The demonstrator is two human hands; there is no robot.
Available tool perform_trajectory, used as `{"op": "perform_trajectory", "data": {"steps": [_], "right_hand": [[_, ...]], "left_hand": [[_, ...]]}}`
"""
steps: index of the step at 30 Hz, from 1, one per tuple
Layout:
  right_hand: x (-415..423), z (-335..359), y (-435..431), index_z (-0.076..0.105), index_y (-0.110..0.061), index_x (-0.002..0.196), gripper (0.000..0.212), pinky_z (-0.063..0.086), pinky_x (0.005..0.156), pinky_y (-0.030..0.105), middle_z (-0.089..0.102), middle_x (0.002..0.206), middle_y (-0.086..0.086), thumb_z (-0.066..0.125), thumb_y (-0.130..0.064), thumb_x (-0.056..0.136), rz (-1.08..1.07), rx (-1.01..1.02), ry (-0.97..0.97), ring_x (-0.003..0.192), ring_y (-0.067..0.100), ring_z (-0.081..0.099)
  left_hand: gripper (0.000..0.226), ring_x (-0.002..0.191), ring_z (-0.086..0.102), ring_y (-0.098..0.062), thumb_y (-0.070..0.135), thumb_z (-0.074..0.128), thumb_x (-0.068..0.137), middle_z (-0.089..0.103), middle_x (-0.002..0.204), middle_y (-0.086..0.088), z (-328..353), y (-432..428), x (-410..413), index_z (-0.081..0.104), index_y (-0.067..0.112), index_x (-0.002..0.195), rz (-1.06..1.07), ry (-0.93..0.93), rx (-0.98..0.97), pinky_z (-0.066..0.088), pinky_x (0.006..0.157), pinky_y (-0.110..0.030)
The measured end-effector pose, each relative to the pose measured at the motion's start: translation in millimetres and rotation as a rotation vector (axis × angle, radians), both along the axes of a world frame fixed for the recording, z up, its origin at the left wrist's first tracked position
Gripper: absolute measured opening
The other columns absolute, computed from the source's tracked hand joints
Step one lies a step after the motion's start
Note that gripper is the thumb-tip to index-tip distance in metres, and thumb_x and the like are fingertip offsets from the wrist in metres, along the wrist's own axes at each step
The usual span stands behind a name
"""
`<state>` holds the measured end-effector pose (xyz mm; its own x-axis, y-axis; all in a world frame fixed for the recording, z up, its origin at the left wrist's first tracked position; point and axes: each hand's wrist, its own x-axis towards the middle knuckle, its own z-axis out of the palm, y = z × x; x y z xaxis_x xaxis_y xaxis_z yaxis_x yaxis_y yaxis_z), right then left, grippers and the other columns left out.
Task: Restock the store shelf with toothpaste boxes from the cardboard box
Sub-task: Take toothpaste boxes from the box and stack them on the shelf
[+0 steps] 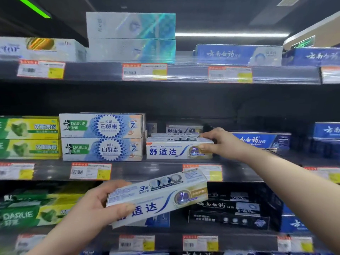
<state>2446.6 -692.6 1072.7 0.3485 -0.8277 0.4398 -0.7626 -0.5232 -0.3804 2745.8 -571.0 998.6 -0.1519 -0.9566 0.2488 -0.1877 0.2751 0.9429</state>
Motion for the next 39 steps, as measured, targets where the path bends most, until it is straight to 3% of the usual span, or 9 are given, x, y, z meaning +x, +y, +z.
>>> {"op": "perform_trajectory", "data": {"steps": [3, 5, 10, 16, 21, 25, 33, 36, 39], "right_hand": [[1, -2, -1, 0.062, -0.011, 0.118, 0.043, 0.042, 0.080, 0.026, 0.053, 0.097, 0.001, 0.066, -0.034, 0.081, -0.082, -0.018, 0.018, 0.097, 0.020, 0.054], [2, -3, -1, 0.055, -0.015, 0.126, 0.053, 0.036, 0.086, 0.020, 0.046, 0.112, 0.003, 0.067, -0.037, 0.079, -0.114, 0.004, -0.004, 0.102, 0.015, 0.050], [-2, -1, -1, 0.049, -0.018, 0.130, 0.063, 0.033, 0.091, 0.018, 0.037, 0.113, -0.001, 0.071, -0.038, 0.075, -0.167, -0.024, -0.094, 0.099, 0.012, 0.047], [-41, 9, 7, 0.062, -0.018, 0.115, 0.038, 0.037, 0.081, 0.012, 0.051, 0.121, 0.002, 0.065, -0.033, 0.080, -0.257, -0.141, -0.145, 0.103, 0.009, 0.048], [-65, 8, 18, 0.060, -0.019, 0.116, 0.034, 0.036, 0.079, 0.021, 0.047, 0.116, -0.003, 0.063, -0.031, 0.083, -0.296, -0.115, -0.170, 0.087, 0.016, 0.056], [-73, 5, 19, 0.060, -0.019, 0.115, 0.033, 0.036, 0.080, 0.022, 0.048, 0.114, -0.004, 0.064, -0.029, 0.083, -0.291, -0.099, -0.191, 0.087, 0.015, 0.056], [-58, 4, 8, 0.058, -0.019, 0.118, 0.036, 0.037, 0.081, 0.021, 0.055, 0.112, -0.005, 0.064, -0.027, 0.084, -0.231, -0.031, -0.180, 0.094, 0.013, 0.055], [-44, 2, 1, 0.058, -0.018, 0.121, 0.041, 0.042, 0.084, 0.023, 0.066, 0.110, -0.002, 0.066, -0.029, 0.082, -0.153, 0.029, -0.216, 0.099, 0.014, 0.061], [-32, 1, -2, 0.064, -0.023, 0.112, 0.029, 0.047, 0.089, 0.028, 0.072, 0.103, -0.001, 0.063, -0.031, 0.084, -0.068, 0.041, -0.192, 0.100, 0.014, 0.064]], "left_hand": [[0.053, 0.064, 0.068, -0.009, 0.021, 0.085, 0.036, 0.075, 0.082, -0.008, 4, -3, -1, 0.071, 0.018, 0.087, 0.007, 0.031, -0.022, 0.053, 0.059, -0.015], [0.042, 0.066, 0.069, -0.012, 0.016, 0.077, 0.046, 0.075, 0.085, -0.008, 7, -6, -2, 0.070, 0.018, 0.087, 0.019, 0.053, -0.023, 0.053, 0.055, -0.013], [0.085, 0.079, 0.070, -0.007, 0.061, 0.083, 0.013, 0.075, 0.092, 0.012, 22, -8, -8, 0.069, 0.033, 0.092, 0.029, -0.031, -0.066, 0.053, 0.059, -0.016], [0.029, 0.078, 0.069, -0.007, 0.022, 0.075, 0.074, 0.073, 0.090, 0.015, 65, -30, -33, 0.063, 0.028, 0.100, 0.051, -0.097, -0.201, 0.053, 0.062, -0.013], [0.025, 0.094, 0.067, -0.019, 0.030, 0.069, 0.071, 0.072, 0.098, 0.002, 99, -56, -61, 0.064, 0.030, 0.095, 0.128, -0.180, -0.266, 0.053, 0.090, -0.043], [0.017, 0.097, 0.063, -0.041, 0.019, 0.065, 0.081, 0.068, 0.105, -0.017, 114, -79, -77, 0.063, 0.025, 0.097, 0.158, -0.225, -0.209, 0.050, 0.087, -0.055], [0.036, 0.081, 0.061, -0.017, 0.012, 0.059, 0.087, 0.062, 0.106, -0.008, 113, -102, -85, 0.055, 0.019, 0.122, 0.297, -0.236, -0.118, 0.051, 0.077, -0.033], [0.039, 0.104, 0.059, -0.026, 0.010, 0.054, 0.087, 0.053, 0.125, -0.005, 104, -105, -90, 0.054, 0.024, 0.124, 0.399, -0.343, -0.210, 0.049, 0.089, -0.034], [0.038, 0.126, 0.040, -0.020, 0.004, 0.049, 0.088, 0.039, 0.140, -0.004, 98, -106, -96, 0.055, 0.020, 0.122, 0.482, -0.479, -0.368, 0.029, 0.100, -0.021]]}}
